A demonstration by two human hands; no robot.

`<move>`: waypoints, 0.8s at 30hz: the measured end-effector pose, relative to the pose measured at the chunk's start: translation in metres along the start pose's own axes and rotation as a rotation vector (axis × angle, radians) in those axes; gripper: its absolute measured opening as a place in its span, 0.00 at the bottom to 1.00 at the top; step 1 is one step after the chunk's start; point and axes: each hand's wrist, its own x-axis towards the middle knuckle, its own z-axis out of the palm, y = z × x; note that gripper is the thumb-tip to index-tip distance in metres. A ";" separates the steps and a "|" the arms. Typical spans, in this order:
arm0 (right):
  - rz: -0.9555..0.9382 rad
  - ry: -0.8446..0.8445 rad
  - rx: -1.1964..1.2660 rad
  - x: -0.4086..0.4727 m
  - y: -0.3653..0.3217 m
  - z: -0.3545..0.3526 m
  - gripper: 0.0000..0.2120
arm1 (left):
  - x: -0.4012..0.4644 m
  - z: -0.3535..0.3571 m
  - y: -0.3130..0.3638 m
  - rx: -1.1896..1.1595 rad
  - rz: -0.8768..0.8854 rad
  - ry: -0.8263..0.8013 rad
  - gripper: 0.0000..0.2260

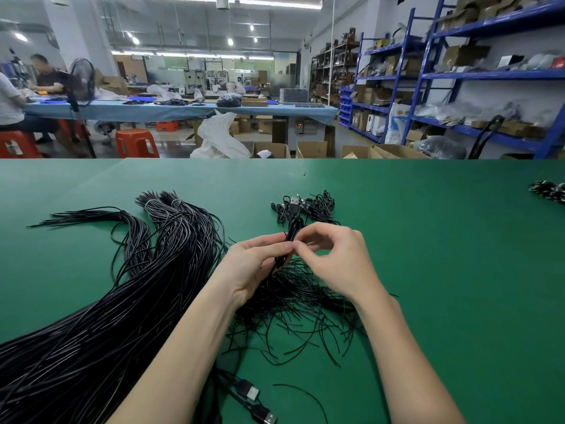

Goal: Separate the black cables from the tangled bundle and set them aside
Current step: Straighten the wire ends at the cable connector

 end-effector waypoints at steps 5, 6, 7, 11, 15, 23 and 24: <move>0.082 0.017 -0.026 0.002 -0.001 0.002 0.07 | 0.000 0.001 -0.002 0.169 0.105 0.003 0.19; 0.112 0.020 -0.005 0.002 0.000 0.002 0.08 | -0.001 0.001 -0.002 0.232 0.131 0.002 0.16; 0.138 0.021 0.023 0.002 0.000 0.002 0.07 | -0.001 0.001 -0.002 0.284 0.153 0.001 0.13; 0.100 0.000 0.049 0.003 0.003 -0.003 0.06 | -0.003 0.001 0.002 0.241 0.102 -0.102 0.11; -0.017 -0.045 0.067 -0.001 0.004 -0.002 0.06 | -0.004 0.000 0.007 -0.011 -0.079 -0.132 0.12; -0.049 -0.053 0.145 -0.004 0.004 -0.002 0.02 | -0.007 -0.005 0.001 -0.143 -0.300 -0.233 0.06; -0.048 -0.058 0.147 -0.004 0.005 -0.002 0.02 | -0.007 -0.005 0.000 -0.128 -0.326 -0.245 0.06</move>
